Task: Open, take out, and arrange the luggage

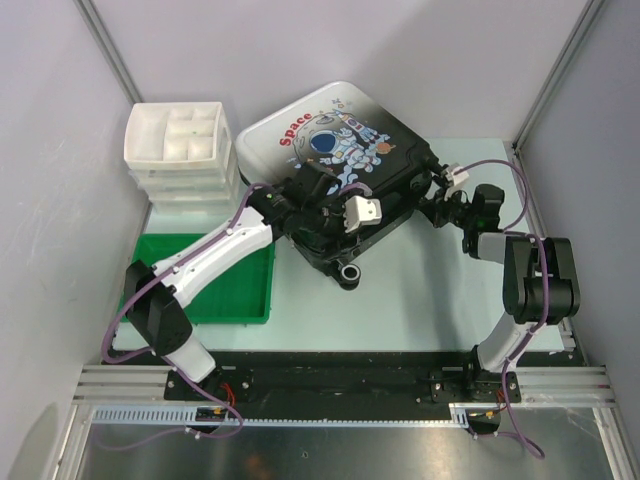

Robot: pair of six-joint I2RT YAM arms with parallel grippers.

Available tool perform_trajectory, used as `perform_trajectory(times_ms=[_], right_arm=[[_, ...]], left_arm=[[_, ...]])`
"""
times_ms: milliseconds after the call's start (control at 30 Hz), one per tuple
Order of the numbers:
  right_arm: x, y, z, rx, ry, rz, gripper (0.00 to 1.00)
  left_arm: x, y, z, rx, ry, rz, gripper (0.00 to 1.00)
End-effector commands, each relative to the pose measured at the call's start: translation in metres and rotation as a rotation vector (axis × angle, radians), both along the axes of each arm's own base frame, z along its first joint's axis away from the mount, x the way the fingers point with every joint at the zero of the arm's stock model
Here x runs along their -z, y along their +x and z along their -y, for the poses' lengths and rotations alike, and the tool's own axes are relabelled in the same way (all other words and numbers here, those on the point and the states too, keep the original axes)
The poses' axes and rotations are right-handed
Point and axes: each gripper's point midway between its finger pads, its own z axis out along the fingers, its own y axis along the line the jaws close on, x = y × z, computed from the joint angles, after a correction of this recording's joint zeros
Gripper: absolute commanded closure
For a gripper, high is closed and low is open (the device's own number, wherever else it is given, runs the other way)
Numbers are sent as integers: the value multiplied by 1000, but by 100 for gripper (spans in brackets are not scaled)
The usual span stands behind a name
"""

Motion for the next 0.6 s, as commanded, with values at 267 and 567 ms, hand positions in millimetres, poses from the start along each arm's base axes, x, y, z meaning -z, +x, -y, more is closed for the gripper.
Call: perform_trajectory(times_ms=[267, 567], right_arm=[[-17, 13, 121, 295, -223, 55, 100], [-21, -48, 75, 132, -243, 14, 100]], left_arm=[[32, 38, -77, -224, 242, 6, 26], [33, 40, -90, -240, 263, 22, 27]])
